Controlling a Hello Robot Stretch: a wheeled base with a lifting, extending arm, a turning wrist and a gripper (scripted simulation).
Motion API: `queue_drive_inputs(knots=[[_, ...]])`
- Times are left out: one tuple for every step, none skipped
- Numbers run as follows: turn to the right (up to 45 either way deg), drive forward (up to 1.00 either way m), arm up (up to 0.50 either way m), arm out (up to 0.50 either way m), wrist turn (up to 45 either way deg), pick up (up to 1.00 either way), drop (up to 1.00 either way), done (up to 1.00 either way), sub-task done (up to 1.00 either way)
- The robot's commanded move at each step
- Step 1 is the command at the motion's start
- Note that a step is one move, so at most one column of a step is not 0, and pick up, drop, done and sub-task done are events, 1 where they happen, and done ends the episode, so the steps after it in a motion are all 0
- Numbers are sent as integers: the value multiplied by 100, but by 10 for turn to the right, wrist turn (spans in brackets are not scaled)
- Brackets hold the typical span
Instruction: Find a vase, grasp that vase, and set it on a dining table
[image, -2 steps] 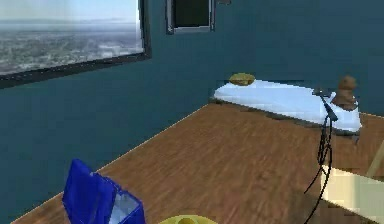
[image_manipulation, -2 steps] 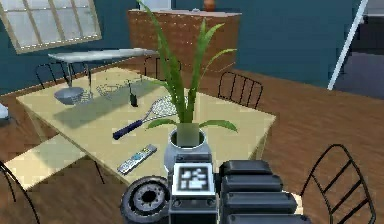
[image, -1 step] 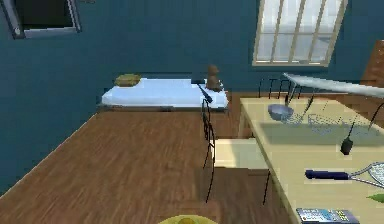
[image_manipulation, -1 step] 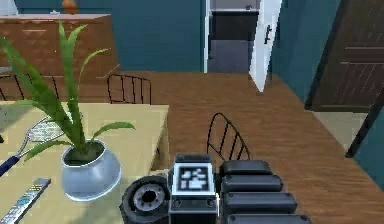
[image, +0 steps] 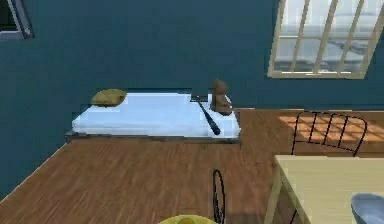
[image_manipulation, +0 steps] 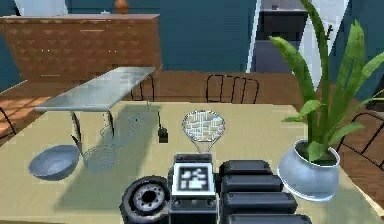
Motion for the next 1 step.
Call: queue_drive_inputs(knots=[[450,0,0,0,0,0,0,0,0]])
